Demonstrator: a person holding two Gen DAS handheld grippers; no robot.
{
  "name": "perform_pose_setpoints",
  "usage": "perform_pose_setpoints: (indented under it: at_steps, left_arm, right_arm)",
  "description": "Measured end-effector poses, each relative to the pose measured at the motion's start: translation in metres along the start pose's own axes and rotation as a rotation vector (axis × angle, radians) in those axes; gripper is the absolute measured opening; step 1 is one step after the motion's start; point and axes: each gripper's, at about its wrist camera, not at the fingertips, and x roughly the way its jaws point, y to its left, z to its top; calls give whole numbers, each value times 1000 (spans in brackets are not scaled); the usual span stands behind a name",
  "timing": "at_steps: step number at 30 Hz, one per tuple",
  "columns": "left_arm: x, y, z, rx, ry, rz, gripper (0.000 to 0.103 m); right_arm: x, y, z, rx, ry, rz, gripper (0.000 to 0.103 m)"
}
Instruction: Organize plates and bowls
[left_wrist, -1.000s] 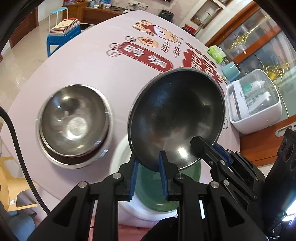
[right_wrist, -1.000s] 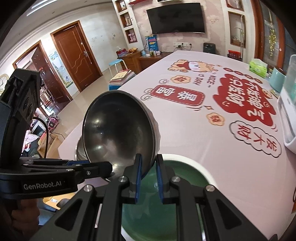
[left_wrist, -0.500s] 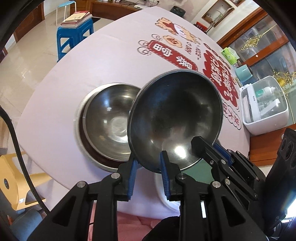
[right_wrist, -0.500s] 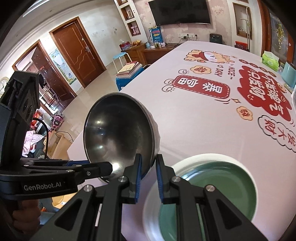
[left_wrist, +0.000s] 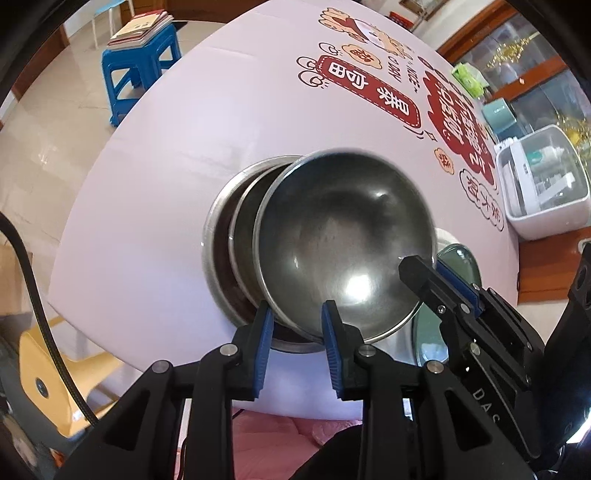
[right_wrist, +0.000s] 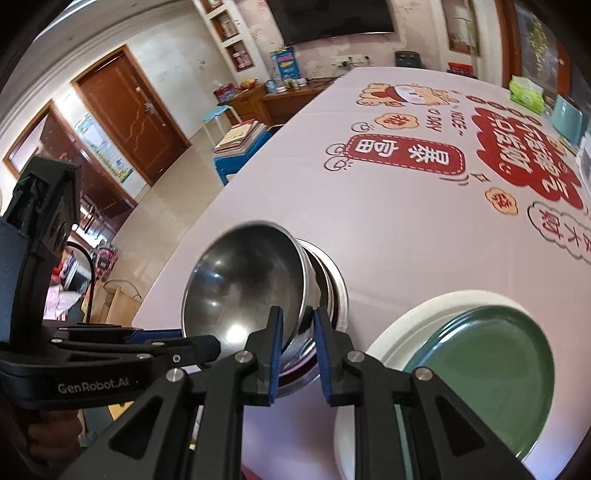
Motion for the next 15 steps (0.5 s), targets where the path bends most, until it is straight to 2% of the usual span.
perform_pose_setpoints:
  at_steps: [5,15]
  left_arm:
    - [-4,7,8,63,-4,-12,30]
    - [-11,12,20,177,-19,-73,31]
  right_arm:
    - [3,4,-2,78,-28,-19,19]
    - [6,14,-8,177,-71,-77,19]
